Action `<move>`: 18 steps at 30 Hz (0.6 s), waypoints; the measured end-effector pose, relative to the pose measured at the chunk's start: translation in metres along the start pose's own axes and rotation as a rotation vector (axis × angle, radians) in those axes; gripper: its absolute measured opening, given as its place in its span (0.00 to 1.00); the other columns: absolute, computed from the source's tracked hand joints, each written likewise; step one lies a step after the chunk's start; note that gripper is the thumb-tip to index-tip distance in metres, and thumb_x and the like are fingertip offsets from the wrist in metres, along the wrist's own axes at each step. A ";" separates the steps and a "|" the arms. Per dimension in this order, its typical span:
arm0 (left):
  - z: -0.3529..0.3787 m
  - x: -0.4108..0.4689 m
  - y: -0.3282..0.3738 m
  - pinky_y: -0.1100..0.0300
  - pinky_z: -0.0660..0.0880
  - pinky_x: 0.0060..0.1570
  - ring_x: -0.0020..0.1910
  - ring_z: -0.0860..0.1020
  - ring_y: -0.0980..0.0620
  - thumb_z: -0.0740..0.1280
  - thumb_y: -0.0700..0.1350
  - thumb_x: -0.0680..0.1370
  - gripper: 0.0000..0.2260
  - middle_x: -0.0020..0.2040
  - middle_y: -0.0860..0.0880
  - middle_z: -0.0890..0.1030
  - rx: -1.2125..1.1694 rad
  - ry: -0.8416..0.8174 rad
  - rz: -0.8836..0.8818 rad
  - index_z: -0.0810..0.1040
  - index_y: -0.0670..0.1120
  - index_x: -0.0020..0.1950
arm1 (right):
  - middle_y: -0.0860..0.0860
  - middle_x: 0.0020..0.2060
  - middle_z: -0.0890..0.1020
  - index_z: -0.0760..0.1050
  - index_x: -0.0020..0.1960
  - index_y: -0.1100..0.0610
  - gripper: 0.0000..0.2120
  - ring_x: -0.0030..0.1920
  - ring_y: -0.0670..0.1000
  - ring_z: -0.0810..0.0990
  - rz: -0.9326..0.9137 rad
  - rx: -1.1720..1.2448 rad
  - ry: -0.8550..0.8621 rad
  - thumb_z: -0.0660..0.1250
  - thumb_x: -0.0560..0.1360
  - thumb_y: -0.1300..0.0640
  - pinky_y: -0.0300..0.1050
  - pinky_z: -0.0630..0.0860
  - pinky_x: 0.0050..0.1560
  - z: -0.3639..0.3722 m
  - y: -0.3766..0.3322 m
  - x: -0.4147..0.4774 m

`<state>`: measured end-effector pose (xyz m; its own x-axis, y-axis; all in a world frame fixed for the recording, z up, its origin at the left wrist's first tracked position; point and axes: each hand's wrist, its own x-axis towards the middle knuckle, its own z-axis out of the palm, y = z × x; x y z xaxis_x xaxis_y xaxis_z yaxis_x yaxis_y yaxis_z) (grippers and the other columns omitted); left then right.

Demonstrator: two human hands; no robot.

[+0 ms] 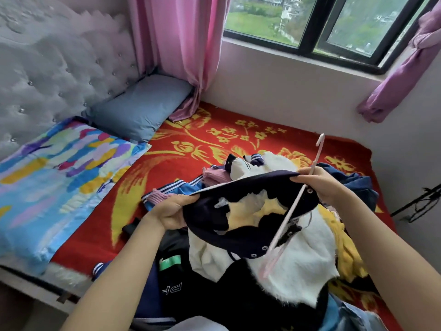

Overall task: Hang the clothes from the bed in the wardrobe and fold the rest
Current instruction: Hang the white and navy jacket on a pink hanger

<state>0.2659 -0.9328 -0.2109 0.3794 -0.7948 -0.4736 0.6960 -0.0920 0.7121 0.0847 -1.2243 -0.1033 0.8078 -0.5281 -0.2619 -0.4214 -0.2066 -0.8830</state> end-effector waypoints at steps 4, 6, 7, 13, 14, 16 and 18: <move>-0.002 0.007 0.011 0.59 0.80 0.37 0.38 0.83 0.50 0.59 0.47 0.74 0.16 0.40 0.44 0.84 0.068 -0.112 0.030 0.85 0.43 0.45 | 0.58 0.37 0.75 0.75 0.46 0.73 0.09 0.39 0.55 0.72 0.024 -0.232 -0.083 0.66 0.75 0.65 0.46 0.67 0.43 -0.017 0.013 -0.015; 0.002 0.013 0.027 0.58 0.80 0.37 0.37 0.83 0.49 0.59 0.47 0.75 0.16 0.39 0.44 0.84 0.128 -0.123 0.063 0.85 0.41 0.43 | 0.58 0.35 0.74 0.76 0.45 0.72 0.09 0.39 0.55 0.72 0.020 -0.335 -0.106 0.66 0.76 0.64 0.47 0.66 0.43 -0.023 0.018 -0.025; 0.005 0.014 0.036 0.58 0.80 0.38 0.38 0.83 0.49 0.59 0.47 0.76 0.17 0.40 0.44 0.84 0.140 -0.130 0.083 0.85 0.42 0.44 | 0.58 0.35 0.75 0.77 0.45 0.70 0.08 0.39 0.54 0.72 0.012 -0.375 -0.103 0.66 0.76 0.63 0.47 0.66 0.43 -0.023 0.020 -0.028; 0.043 0.029 0.049 0.58 0.81 0.35 0.37 0.83 0.50 0.54 0.40 0.82 0.11 0.43 0.44 0.83 -0.216 -0.037 0.158 0.74 0.45 0.57 | 0.57 0.42 0.81 0.78 0.50 0.60 0.05 0.45 0.53 0.79 -0.022 -0.409 0.030 0.66 0.75 0.64 0.49 0.74 0.52 -0.027 0.029 -0.029; 0.047 0.030 0.045 0.60 0.80 0.33 0.34 0.83 0.52 0.55 0.37 0.81 0.09 0.39 0.45 0.83 -0.209 -0.010 0.167 0.73 0.45 0.56 | 0.55 0.43 0.82 0.78 0.52 0.59 0.07 0.45 0.52 0.80 -0.020 -0.406 0.062 0.66 0.75 0.65 0.47 0.74 0.52 -0.028 0.033 -0.028; 0.051 0.032 0.033 0.64 0.77 0.27 0.28 0.81 0.54 0.58 0.32 0.79 0.10 0.35 0.45 0.82 -0.042 0.117 0.167 0.73 0.43 0.56 | 0.50 0.42 0.81 0.79 0.51 0.57 0.08 0.44 0.48 0.79 -0.017 -0.360 0.145 0.65 0.75 0.65 0.40 0.74 0.48 -0.029 0.041 -0.028; 0.054 0.035 0.016 0.66 0.74 0.26 0.26 0.78 0.54 0.61 0.28 0.76 0.13 0.36 0.43 0.78 0.234 0.300 0.190 0.73 0.38 0.58 | 0.50 0.40 0.81 0.80 0.49 0.57 0.07 0.40 0.46 0.79 0.013 -0.246 0.223 0.66 0.75 0.65 0.35 0.73 0.41 -0.027 0.050 -0.027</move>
<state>0.2578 -0.9942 -0.1877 0.6721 -0.6043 -0.4280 0.4526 -0.1222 0.8833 0.0308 -1.2430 -0.1297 0.7029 -0.6938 -0.1567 -0.5402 -0.3773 -0.7522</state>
